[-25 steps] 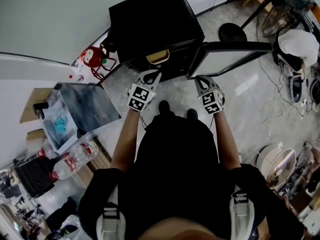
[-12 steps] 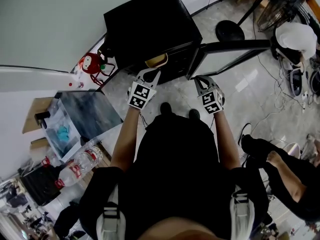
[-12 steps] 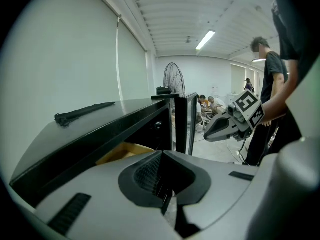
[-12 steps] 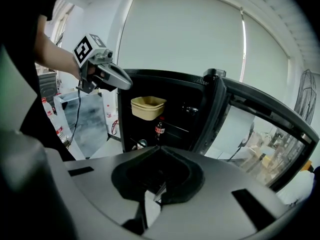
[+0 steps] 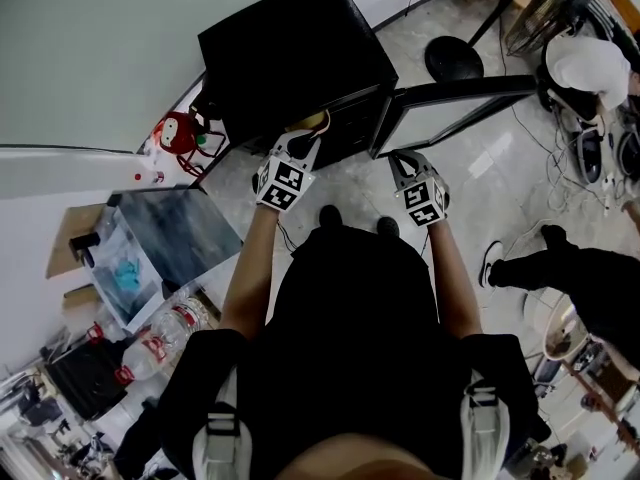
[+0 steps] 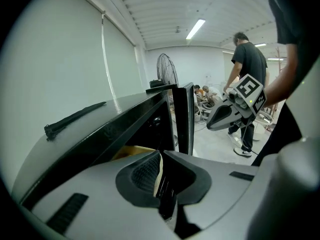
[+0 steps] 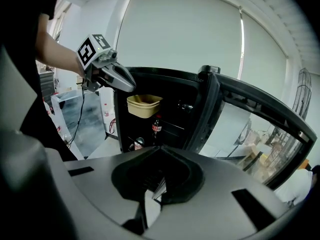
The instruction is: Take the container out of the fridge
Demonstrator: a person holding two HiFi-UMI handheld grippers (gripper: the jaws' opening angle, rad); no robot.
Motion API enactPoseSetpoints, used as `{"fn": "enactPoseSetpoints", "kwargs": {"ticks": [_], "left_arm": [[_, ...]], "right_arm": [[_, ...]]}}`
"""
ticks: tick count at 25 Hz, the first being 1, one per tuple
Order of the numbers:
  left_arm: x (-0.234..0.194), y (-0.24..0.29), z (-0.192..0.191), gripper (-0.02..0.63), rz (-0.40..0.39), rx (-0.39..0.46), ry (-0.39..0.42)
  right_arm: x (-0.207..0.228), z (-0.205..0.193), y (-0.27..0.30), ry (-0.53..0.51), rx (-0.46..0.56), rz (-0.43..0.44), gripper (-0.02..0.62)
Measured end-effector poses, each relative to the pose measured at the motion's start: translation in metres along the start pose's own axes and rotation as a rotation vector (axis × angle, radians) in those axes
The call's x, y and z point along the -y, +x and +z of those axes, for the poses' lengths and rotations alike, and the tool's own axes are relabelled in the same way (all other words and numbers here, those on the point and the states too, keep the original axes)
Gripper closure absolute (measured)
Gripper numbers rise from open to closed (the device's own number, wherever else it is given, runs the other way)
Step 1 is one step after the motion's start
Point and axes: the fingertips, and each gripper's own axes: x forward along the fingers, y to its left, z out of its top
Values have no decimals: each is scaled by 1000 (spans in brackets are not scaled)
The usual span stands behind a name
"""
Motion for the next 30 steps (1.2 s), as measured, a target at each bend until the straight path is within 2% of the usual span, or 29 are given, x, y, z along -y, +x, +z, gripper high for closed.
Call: {"fn": "enactPoseSetpoints", "kwargs": {"ticks": [4,7,16,30], "left_arm": [[-1,9,-5,583,-5,-43,32],[1,13,-9,534,-23,-65,28],[-3,25,-23,518,-37,-151,99],[-3,41,-37,520,-71,-236,154]], "right_arm": [[5,-7,-1,11,-11,-8,595],[5,-12,-3,18,-18,-7,595],[4,-11,3,22,-17,2,596],[8,-18,-2,46,-21,-12,595]]}}
